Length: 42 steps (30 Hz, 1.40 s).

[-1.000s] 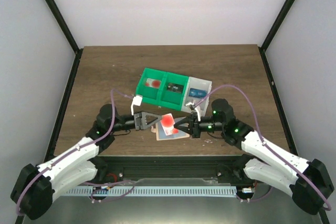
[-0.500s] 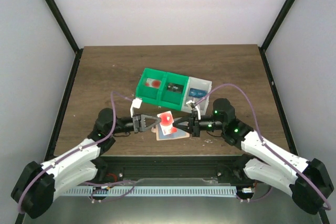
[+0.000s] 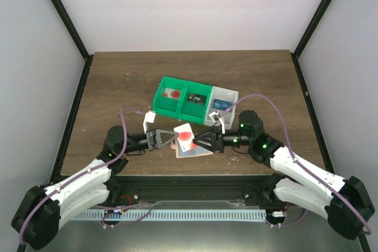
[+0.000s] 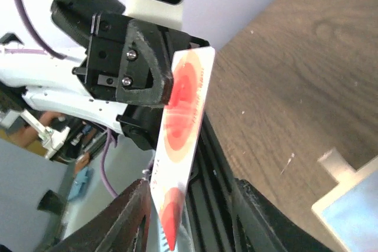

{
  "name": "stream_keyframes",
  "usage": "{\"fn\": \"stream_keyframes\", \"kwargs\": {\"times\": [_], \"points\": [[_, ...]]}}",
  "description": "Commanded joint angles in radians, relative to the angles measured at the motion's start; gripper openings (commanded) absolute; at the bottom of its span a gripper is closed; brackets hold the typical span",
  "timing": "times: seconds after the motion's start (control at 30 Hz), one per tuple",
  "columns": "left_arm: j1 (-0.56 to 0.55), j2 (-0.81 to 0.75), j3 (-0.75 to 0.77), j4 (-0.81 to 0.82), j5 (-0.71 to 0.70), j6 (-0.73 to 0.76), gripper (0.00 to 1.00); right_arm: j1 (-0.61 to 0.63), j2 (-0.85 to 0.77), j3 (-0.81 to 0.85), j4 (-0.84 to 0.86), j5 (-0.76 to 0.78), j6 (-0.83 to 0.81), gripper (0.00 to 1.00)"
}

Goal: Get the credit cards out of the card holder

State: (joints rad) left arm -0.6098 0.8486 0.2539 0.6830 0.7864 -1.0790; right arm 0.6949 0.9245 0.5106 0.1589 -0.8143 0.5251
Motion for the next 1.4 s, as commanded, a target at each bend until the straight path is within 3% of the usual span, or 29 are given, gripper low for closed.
{"fn": "stream_keyframes", "kwargs": {"times": [0.0,0.1,0.17,0.3,0.53,0.7,1.07,1.2,1.37], "points": [[0.009,-0.013,-0.025,0.068,-0.053,-0.039,0.00,-0.006,-0.011,0.017,-0.006,0.058,0.032,0.53],[0.016,-0.030,-0.029,0.047,-0.118,-0.052,0.00,-0.006,-0.054,0.009,-0.023,0.148,0.065,0.75],[0.026,-0.056,-0.025,-0.006,-0.212,-0.053,0.00,-0.005,-0.093,0.011,-0.065,0.236,0.073,0.99],[0.051,-0.117,0.000,-0.164,-0.444,-0.036,0.00,-0.006,-0.173,0.028,-0.144,0.357,0.062,1.00],[0.071,-0.063,0.025,-0.180,-0.790,-0.097,0.00,-0.006,-0.251,0.046,-0.207,0.423,0.056,1.00],[0.071,0.162,0.131,-0.118,-0.874,-0.113,0.00,-0.005,-0.278,0.045,-0.233,0.439,0.045,1.00],[0.077,0.608,0.449,-0.237,-1.044,-0.226,0.00,-0.006,-0.348,0.081,-0.322,0.488,0.005,1.00],[0.078,0.721,0.536,-0.298,-1.038,-0.235,0.00,-0.005,-0.372,0.085,-0.348,0.499,0.001,1.00],[0.081,0.769,0.513,-0.279,-1.066,-0.259,0.00,-0.006,-0.385,0.100,-0.386,0.515,-0.021,1.00]]}}
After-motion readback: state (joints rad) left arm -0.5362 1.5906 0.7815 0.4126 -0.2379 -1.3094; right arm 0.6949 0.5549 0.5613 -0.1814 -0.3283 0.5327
